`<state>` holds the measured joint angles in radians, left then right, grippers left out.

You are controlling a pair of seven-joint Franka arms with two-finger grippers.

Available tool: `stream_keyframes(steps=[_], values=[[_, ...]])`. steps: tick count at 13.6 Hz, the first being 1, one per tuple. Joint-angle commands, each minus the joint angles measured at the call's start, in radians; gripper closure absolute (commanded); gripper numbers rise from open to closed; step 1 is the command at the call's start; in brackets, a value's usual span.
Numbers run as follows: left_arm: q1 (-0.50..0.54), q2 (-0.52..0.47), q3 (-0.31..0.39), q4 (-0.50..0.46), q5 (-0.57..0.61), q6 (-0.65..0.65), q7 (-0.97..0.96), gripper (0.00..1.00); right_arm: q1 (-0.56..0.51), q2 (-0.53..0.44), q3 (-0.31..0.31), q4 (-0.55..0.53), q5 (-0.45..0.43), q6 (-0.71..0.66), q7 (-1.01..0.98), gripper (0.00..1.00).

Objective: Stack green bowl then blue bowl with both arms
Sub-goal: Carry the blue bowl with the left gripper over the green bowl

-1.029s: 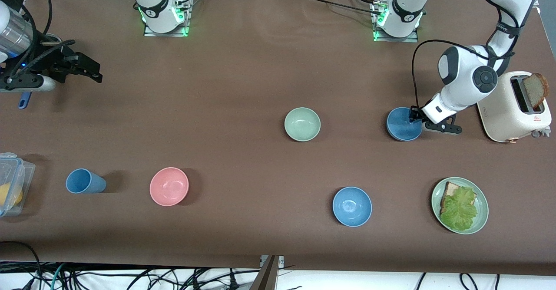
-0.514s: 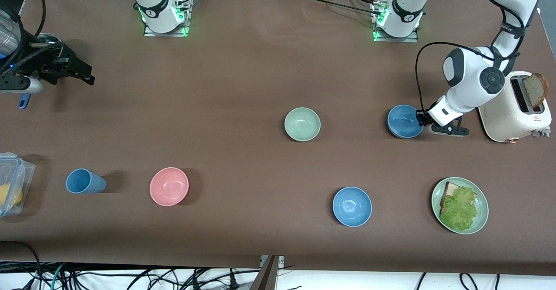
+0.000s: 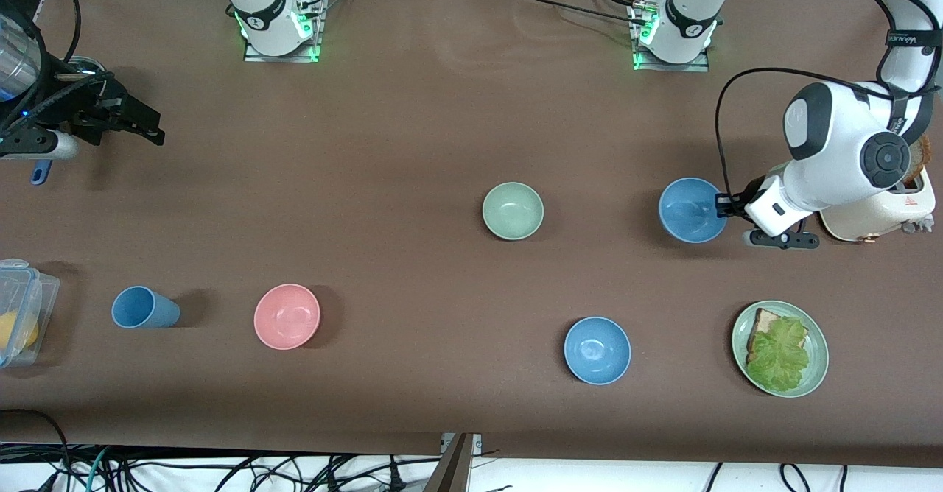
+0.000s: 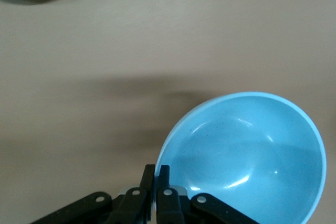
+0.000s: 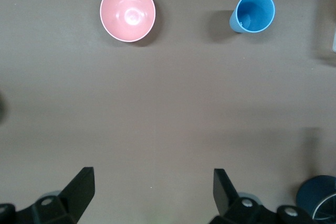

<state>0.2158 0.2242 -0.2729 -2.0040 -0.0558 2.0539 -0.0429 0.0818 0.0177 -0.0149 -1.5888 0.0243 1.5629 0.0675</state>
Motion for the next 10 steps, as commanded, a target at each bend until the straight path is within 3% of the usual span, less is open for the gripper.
stream_keyframes(steps=[1, 6, 10], values=[[-0.054, 0.032, -0.122, 0.085, -0.016, -0.055, -0.264, 1.0, 0.0, 0.01, 0.003, 0.027, -0.006, -0.021, -0.002, 0.0], [-0.286, 0.179, -0.14, 0.232, -0.007, -0.047, -0.61, 1.0, 0.001, 0.01, 0.003, 0.027, -0.003, -0.024, -0.002, 0.0], [-0.38, 0.263, -0.137, 0.226, -0.004, 0.055, -0.69, 1.0, 0.001, 0.01, 0.004, 0.027, -0.001, -0.024, -0.005, 0.0]])
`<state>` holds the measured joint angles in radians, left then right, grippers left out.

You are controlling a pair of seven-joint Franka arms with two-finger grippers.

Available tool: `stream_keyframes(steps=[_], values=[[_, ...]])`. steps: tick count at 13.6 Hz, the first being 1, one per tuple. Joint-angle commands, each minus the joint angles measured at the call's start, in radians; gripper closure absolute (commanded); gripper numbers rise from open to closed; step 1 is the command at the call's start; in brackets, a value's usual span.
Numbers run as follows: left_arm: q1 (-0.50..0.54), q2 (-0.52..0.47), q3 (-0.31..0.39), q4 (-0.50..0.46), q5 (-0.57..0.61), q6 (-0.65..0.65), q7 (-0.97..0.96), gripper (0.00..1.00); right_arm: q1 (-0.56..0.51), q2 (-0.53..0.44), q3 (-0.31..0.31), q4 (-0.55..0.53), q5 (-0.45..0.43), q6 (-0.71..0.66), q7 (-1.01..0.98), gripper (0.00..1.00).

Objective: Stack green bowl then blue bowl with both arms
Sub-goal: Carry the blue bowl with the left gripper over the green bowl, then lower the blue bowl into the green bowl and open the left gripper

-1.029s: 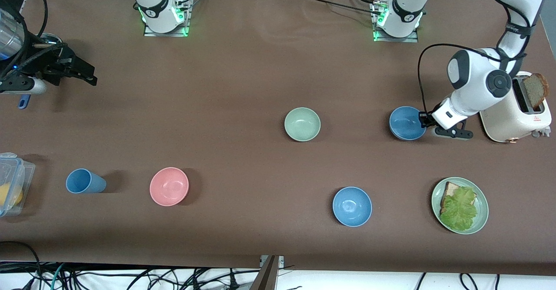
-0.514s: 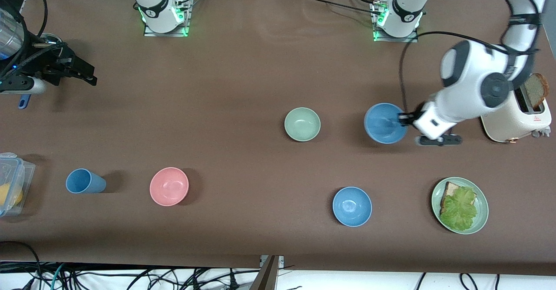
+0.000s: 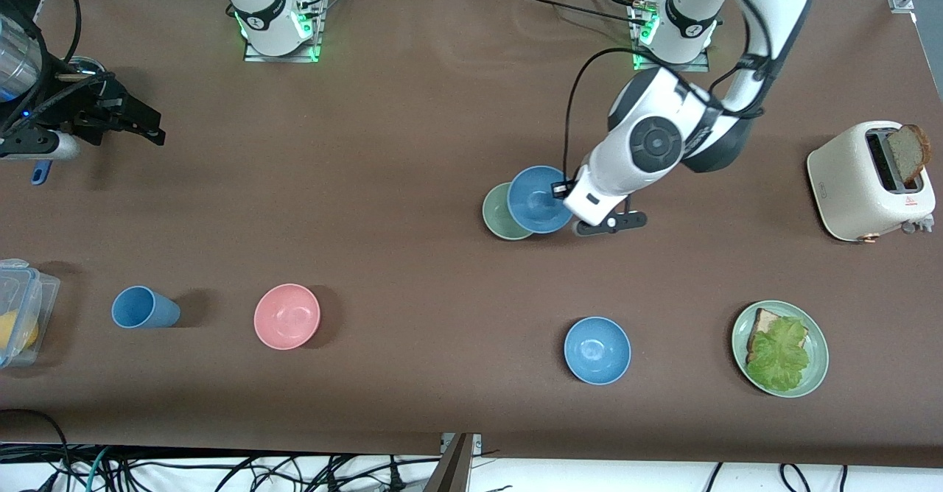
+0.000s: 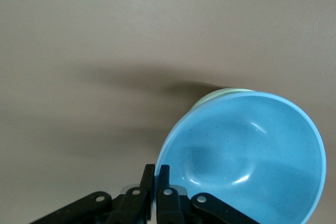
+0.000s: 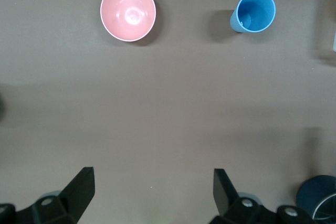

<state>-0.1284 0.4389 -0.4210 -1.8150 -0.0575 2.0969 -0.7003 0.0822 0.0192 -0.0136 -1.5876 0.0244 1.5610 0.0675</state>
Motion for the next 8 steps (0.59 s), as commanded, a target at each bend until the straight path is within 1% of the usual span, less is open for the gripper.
stream_keyframes(steps=[1, 5, 8], values=[[-0.048, 0.055, 0.011, 0.036, -0.001, 0.02, -0.041, 1.0, 0.001, 0.008, 0.003, 0.026, -0.001, -0.022, -0.005, 0.0], [-0.068, 0.093, 0.014, 0.026, 0.002, 0.083, -0.05, 1.0, 0.002, 0.008, 0.012, 0.026, -0.001, -0.022, -0.005, 0.0], [-0.074, 0.1, 0.016, 0.026, 0.008, 0.087, -0.058, 1.0, 0.001, 0.008, 0.012, 0.026, -0.001, -0.024, -0.006, 0.0]])
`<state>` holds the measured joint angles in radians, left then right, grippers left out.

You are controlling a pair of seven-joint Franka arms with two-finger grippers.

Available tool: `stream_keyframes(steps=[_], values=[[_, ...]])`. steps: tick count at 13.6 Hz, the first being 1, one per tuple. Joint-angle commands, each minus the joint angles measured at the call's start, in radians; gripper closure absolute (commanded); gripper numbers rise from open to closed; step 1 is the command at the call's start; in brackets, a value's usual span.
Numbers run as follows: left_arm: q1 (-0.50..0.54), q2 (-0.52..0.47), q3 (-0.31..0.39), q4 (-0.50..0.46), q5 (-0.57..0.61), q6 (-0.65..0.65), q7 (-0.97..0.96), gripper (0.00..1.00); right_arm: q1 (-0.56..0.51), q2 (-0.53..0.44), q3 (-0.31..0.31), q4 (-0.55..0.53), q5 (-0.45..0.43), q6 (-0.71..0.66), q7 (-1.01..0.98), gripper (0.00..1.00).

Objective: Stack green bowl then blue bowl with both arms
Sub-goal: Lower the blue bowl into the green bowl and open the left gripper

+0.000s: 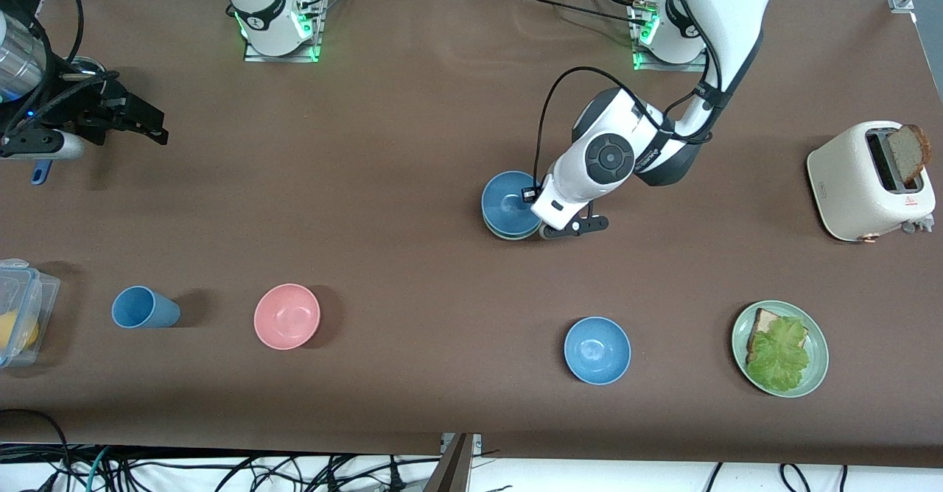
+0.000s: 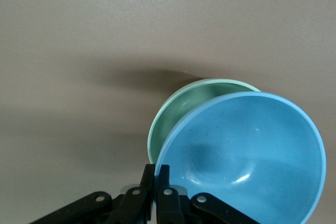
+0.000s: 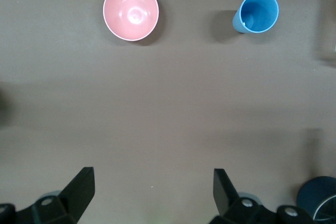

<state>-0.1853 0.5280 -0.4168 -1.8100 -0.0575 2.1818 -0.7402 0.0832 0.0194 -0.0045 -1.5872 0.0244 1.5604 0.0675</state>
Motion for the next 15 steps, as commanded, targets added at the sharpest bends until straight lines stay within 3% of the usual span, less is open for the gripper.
stream_keyframes(steps=[1, 4, 5, 6, 7, 8, 11, 15], values=[[-0.019, 0.018, 0.012, 0.02, 0.031, 0.003, -0.019, 1.0, 0.0, 0.008, 0.003, 0.026, -0.001, -0.023, -0.006, 0.0], [-0.029, 0.033, 0.01, 0.021, 0.053, 0.015, -0.071, 1.0, 0.0, 0.008, 0.001, 0.026, -0.001, -0.023, -0.008, 0.0], [-0.031, 0.033, 0.01, 0.021, 0.053, 0.015, -0.074, 0.9, 0.0, 0.008, 0.001, 0.026, -0.001, -0.023, -0.008, 0.0], [-0.031, 0.035, 0.012, 0.021, 0.053, 0.015, -0.076, 0.57, 0.0, 0.008, 0.001, 0.026, -0.001, -0.023, -0.008, 0.0], [-0.031, 0.035, 0.012, 0.021, 0.053, 0.015, -0.077, 0.18, 0.0, 0.008, 0.001, 0.026, -0.001, -0.023, -0.008, 0.0], [-0.029, 0.03, 0.012, 0.021, 0.053, 0.012, -0.077, 0.0, 0.0, 0.008, 0.001, 0.026, -0.001, -0.023, -0.008, 0.0], [-0.023, -0.009, 0.012, 0.029, 0.051, -0.025, -0.077, 0.0, 0.0, 0.008, 0.001, 0.026, -0.001, -0.023, -0.008, 0.0], [0.024, -0.117, 0.013, 0.107, 0.053, -0.239, -0.065, 0.0, 0.0, 0.008, 0.003, 0.026, 0.0, -0.023, -0.009, 0.0]])
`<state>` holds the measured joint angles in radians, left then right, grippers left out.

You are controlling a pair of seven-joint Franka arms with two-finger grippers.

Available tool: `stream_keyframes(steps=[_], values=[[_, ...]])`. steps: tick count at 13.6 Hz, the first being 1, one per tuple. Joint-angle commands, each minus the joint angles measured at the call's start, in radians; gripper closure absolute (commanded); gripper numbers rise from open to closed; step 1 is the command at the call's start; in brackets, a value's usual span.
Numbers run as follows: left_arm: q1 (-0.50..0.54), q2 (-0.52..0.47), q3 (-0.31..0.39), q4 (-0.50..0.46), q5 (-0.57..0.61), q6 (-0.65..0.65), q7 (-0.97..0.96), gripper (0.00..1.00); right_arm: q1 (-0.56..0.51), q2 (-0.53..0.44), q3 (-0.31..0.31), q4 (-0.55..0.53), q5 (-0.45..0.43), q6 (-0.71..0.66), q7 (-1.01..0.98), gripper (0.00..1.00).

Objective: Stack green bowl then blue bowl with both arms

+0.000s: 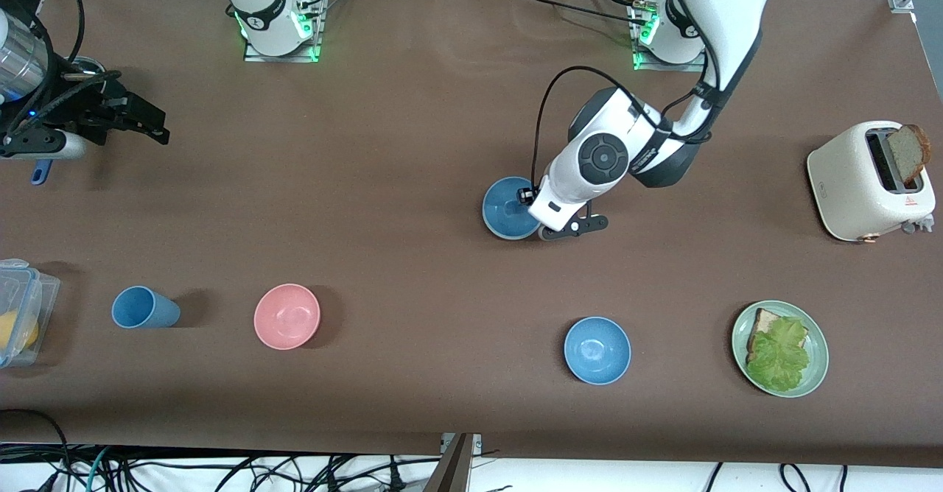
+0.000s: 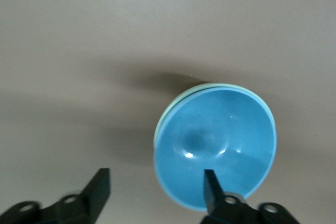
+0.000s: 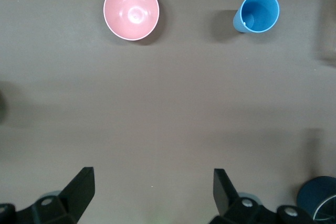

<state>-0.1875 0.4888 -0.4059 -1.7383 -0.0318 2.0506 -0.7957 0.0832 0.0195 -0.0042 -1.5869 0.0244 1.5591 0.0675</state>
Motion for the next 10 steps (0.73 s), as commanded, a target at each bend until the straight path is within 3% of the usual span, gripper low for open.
stream_keyframes(steps=[1, 6, 8, 10], values=[[0.039, -0.093, 0.002, 0.086, 0.027, -0.183, -0.008, 0.0, 0.0, 0.008, 0.001, 0.025, 0.0, -0.022, -0.008, 0.0], [0.127, -0.104, 0.001, 0.434, 0.029, -0.643, 0.096, 0.0, 0.0, 0.008, 0.001, 0.025, 0.0, -0.022, -0.002, 0.0], [0.208, -0.14, -0.002, 0.491, 0.03, -0.765, 0.249, 0.0, 0.0, 0.008, 0.001, 0.022, 0.002, -0.024, 0.03, 0.0], [0.288, -0.159, -0.008, 0.49, 0.027, -0.785, 0.425, 0.0, 0.001, 0.005, 0.003, 0.015, 0.002, -0.028, 0.058, 0.0]])
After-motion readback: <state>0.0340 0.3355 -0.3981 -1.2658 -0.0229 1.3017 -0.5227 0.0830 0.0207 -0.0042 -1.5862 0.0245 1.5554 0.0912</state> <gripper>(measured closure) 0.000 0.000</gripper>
